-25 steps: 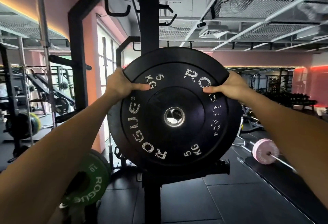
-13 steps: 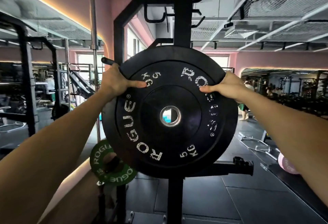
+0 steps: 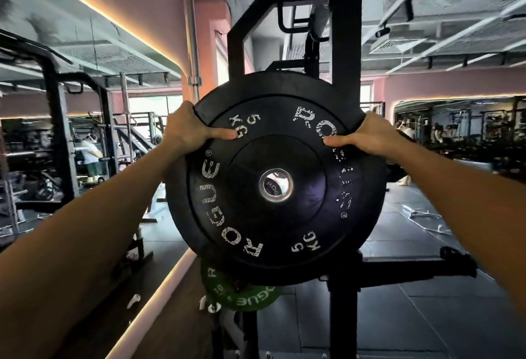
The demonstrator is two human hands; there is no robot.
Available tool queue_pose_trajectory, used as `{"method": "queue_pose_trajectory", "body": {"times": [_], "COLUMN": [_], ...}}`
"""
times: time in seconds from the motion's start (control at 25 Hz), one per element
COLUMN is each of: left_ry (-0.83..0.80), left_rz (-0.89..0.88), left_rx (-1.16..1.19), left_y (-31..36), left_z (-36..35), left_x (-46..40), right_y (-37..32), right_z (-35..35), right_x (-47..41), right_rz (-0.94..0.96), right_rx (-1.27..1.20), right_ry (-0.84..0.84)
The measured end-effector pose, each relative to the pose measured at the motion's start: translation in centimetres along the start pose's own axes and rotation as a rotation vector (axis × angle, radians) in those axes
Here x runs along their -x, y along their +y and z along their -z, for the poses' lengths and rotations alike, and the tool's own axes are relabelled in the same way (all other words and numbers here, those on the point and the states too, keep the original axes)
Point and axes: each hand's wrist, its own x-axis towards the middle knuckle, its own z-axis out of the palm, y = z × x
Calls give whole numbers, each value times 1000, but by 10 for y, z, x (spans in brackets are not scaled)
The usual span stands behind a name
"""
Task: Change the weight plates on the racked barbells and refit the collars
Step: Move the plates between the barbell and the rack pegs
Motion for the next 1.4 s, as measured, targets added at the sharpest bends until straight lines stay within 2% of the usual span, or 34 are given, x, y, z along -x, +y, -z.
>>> {"method": "queue_pose_trajectory", "body": {"times": [0.36, 0.68, 1.24, 1.4], "left_ry": [-31, -41, -126, -172], "left_rz": [43, 74, 27, 57], "left_rx": [-33, -10, 31, 59], "left_y": [-137, -223, -342, -368], "left_z": [2, -51, -174, -211], "left_x": [-76, -152, -277, -301], "right_y": [-34, -6, 65, 81], "right_z": [-134, -236, -354, -379], "right_x": [-59, -141, -257, -281], "right_rz": [8, 17, -121, -103], "right_rx": [5, 49, 70, 103], "right_ry": [-102, -100, -38, -96]}}
